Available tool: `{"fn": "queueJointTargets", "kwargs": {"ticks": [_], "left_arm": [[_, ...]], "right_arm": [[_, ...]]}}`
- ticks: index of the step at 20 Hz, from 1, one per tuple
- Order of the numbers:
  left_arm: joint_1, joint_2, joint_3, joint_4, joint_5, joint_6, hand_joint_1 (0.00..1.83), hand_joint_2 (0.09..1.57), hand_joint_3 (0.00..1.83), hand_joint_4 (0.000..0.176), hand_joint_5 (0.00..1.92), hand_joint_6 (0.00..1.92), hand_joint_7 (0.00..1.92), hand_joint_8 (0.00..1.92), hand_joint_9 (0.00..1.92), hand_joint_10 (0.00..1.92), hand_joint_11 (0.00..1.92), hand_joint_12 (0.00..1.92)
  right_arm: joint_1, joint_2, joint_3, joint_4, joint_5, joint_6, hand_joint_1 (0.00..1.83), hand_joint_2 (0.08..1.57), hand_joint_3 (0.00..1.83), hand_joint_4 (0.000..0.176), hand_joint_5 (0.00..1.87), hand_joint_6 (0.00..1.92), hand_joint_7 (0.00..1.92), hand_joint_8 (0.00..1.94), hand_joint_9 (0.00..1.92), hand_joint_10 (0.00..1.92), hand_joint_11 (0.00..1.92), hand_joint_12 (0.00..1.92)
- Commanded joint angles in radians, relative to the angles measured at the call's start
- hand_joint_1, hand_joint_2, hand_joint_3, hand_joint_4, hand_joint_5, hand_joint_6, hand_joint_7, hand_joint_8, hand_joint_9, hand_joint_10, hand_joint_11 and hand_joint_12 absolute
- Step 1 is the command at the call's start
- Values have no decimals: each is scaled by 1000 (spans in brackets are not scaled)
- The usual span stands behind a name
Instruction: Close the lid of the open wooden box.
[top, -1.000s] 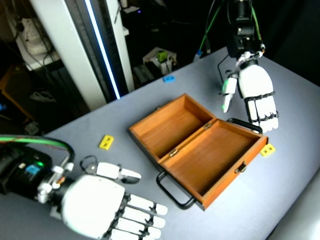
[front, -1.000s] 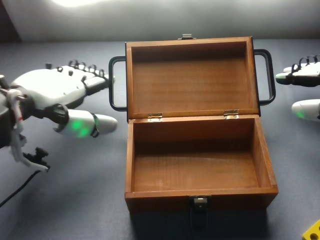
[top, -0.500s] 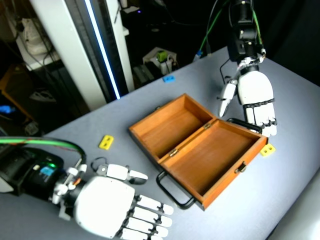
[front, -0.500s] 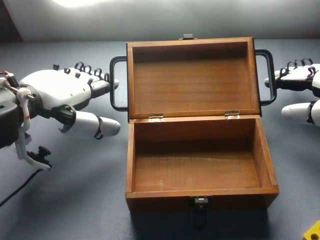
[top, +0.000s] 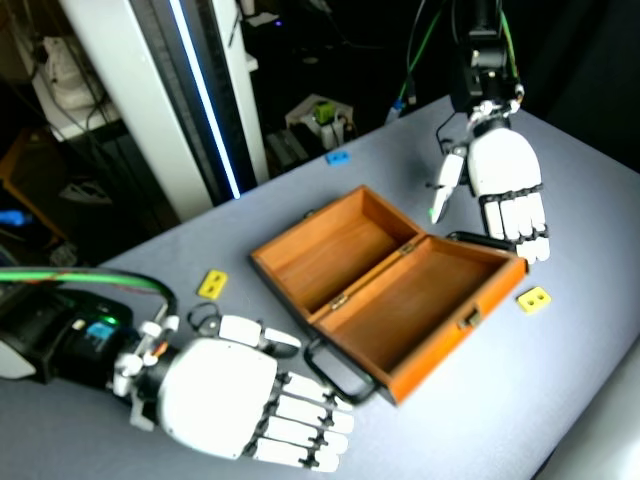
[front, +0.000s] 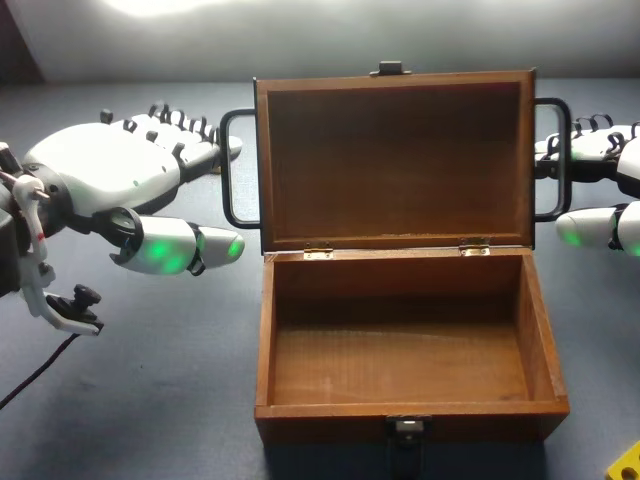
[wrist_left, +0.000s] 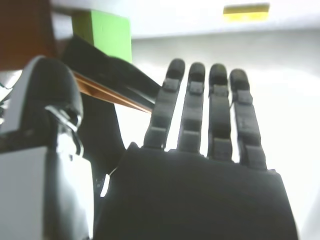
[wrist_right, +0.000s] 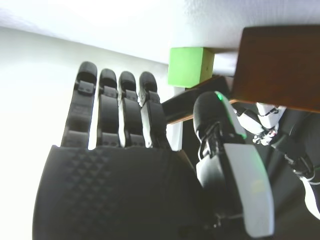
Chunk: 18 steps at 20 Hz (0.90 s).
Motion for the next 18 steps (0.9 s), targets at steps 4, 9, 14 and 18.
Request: {"fn": "queueJointTargets", "kwargs": {"ticks": [4, 9, 14, 18], "left_arm": [[9, 29, -43, 19, -208, -5, 0, 1273, 12, 0, 0, 0, 0, 0, 0, 0, 0, 0], [70, 93, -116, 6, -316, -9, 0, 1308, 22, 0, 0, 0, 0, 0, 0, 0, 0, 0], [132, 148, -194, 15, -440, -37, 0, 1294, 9, 0, 0, 0, 0, 0, 0, 0, 0, 0], [169, 183, -238, 13, -514, -44, 0, 1309, 11, 0, 32, 13, 0, 0, 0, 0, 0, 0]], "right_arm": [[16, 20, -33, 38, 208, 13, 150, 1385, 0, 0, 230, 0, 135, 0, 107, 0, 134, 0], [8, 59, -97, 44, 275, 13, 254, 1374, 0, 0, 224, 2, 142, 4, 107, 1, 129, 7], [-48, 102, -157, 79, 395, 13, 439, 1324, 0, 0, 209, 1, 159, 6, 101, 2, 105, 2], [-97, 132, -209, 92, 476, 13, 435, 1249, 0, 0, 205, 1, 189, 3, 151, 5, 165, 23]]}}
